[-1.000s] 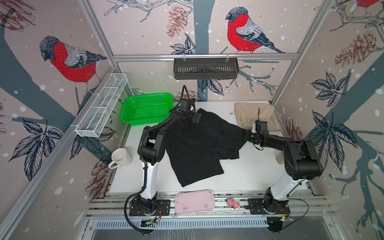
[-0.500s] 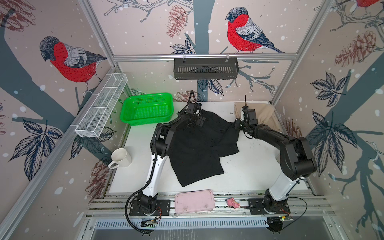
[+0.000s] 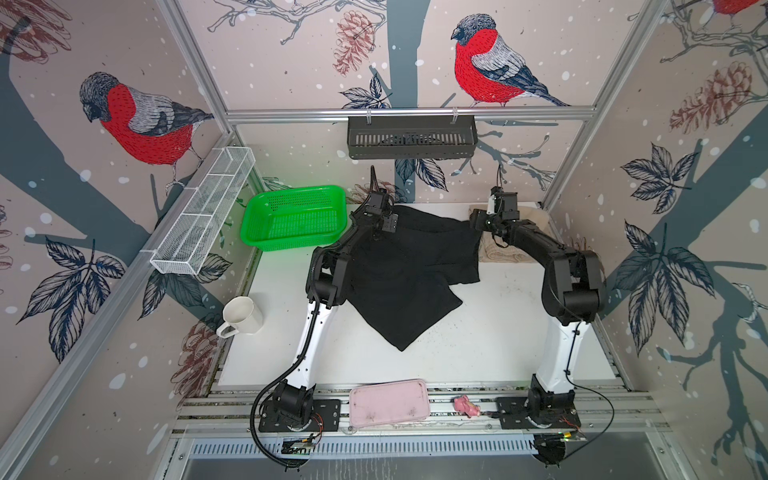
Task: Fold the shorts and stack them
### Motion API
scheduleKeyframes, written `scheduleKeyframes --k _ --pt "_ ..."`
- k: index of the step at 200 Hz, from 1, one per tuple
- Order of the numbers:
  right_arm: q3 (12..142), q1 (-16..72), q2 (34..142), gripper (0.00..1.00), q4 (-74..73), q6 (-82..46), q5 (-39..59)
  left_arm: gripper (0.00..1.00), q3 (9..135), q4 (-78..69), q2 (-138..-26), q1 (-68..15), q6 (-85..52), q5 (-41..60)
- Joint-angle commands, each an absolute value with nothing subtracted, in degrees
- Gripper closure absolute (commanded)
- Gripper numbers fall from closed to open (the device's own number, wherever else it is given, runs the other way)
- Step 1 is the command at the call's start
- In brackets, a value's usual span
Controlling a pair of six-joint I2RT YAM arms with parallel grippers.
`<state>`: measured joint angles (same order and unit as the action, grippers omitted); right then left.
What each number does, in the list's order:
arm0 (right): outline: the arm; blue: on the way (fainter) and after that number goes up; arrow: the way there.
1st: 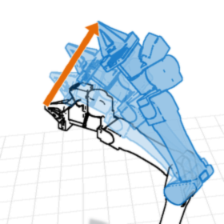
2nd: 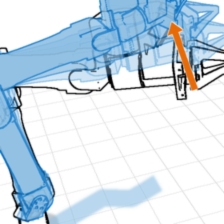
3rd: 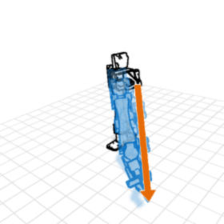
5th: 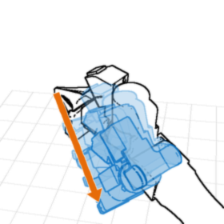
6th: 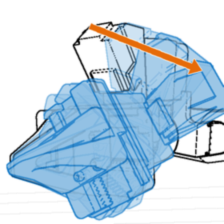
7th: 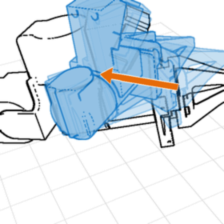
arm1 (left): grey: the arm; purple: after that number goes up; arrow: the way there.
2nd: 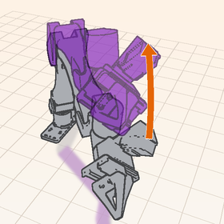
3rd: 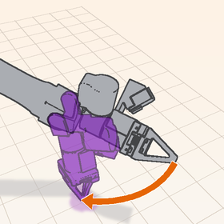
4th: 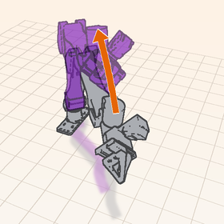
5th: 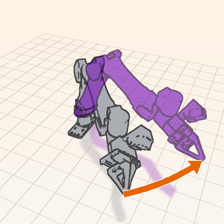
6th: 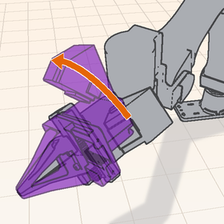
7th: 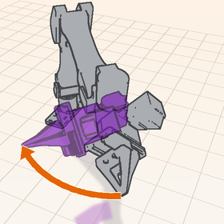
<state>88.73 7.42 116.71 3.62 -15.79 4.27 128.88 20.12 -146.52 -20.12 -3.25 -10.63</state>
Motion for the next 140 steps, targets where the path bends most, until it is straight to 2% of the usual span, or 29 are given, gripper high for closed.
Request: scheduleKeyframes --k 1,36,59,88,118,132,138,140 --pt "85.28 6.95 112.12 0.24 6.35 -15.66 3.91 0.03 126.24 21.31 -141.56 -20.13 -5.64 -10.44" --pt "67.58 6.97 100.57 0.27 5.12 -18.55 8.22 0.03 118.77 30.13 -133.29 -20.14 -11.92 -9.77" --pt "59.01 9.29 96.64 0.31 4.51 -18.60 10.28 0.03 110.63 34.51 -127.34 -20.53 -14.91 -3.00" --pt "52.60 11.93 96.08 0.31 1.85 -19.19 9.97 0.03 94.86 29.95 -117.23 -23.22 -14.75 -0.63" --pt "50.78 12.12 98.72 0.34 -1.97 -19.76 12.05 0.03 83.96 26.50 -110.43 -24.96 -14.82 0.51" --pt "50.96 12.30 99.74 0.43 -3.07 -19.88 13.12 0.03 78.99 24.38 -107.32 -24.87 -15.07 0.73" --pt "51.27 12.30 99.92 0.55 -3.12 -20.05 13.06 0.03 77.28 23.86 -106.22 -24.87 -15.22 0.18" --pt "51.31 12.30 100.00 0.62 -3.09 -20.11 13.02 0.03 76.87 23.72 -105.90 -24.87 -15.32 0.07"
